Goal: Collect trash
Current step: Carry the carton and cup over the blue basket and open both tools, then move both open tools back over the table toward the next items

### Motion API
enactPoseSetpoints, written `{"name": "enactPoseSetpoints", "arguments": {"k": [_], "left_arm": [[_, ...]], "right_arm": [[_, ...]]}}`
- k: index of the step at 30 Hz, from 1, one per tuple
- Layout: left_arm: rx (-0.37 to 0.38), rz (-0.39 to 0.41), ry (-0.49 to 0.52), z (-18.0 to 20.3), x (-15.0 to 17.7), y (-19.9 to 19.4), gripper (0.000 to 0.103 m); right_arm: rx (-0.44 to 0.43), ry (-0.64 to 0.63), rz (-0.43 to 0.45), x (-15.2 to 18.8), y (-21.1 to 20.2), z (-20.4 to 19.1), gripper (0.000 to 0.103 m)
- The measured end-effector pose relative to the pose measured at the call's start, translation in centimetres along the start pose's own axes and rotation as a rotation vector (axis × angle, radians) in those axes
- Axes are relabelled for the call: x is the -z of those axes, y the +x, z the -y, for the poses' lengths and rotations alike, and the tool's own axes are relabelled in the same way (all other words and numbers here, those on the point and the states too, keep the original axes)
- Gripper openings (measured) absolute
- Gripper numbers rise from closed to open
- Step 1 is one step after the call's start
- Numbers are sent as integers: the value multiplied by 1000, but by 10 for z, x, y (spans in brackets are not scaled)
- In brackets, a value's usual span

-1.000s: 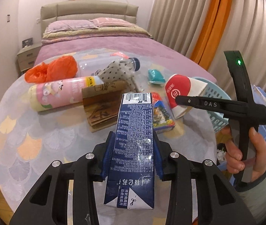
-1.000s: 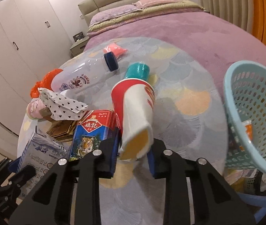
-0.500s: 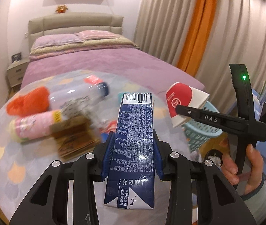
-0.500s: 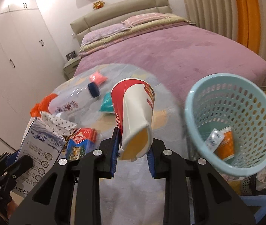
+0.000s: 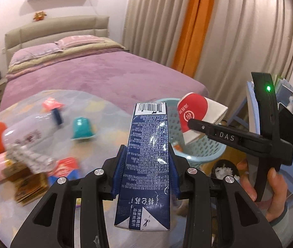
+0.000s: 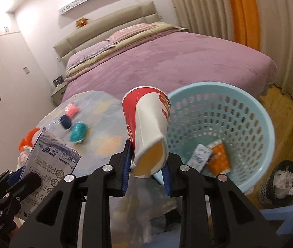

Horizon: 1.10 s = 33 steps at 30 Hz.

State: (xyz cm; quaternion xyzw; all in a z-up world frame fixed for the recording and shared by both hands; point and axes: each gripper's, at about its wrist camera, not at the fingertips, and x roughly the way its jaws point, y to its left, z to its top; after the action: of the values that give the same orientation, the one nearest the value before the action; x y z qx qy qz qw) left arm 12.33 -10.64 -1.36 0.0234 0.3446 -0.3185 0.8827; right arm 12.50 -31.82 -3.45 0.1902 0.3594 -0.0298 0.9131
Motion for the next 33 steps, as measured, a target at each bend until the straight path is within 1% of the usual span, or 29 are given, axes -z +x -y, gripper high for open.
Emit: {"name": "enactPoseSetpoints", "arguments": {"k": [4,9,14,19,20,22,23,24,26,28,33], "left_arm": [[41,-24,-12,13,-13,27,36],[68,-45,2,34,-26,59,36],[88,-66,-1,52,-36,86,36],[97,-93,-27,59,-42,113,36],[96,-95,-30,61,-41,115,36],[94,-98,-40,59,-41,119,42],[97,-98,-46,59,-40,119,49],[96,-93,-50,58,-40,120,52],[89,-82,-41,58,-39,117,53],[84,-75,-39,59,-37,113,53],[85,-54,-60,52,-33,99,53]], "right_arm": [[35,52,-21,-2,5,27,24],[77,127,-52,-2,15,61,24],[122,156,-69,2,23,80,24],[166,193,-101,8,32,97,26],[171,200,-107,9,33,101,26],[173,213,-114,10,35,107,26],[170,219,-117,11,35,109,29],[165,226,-117,11,35,112,37],[166,228,-99,12,33,116,46],[165,210,-80,11,29,114,46],[155,190,-68,10,25,106,46]]}}
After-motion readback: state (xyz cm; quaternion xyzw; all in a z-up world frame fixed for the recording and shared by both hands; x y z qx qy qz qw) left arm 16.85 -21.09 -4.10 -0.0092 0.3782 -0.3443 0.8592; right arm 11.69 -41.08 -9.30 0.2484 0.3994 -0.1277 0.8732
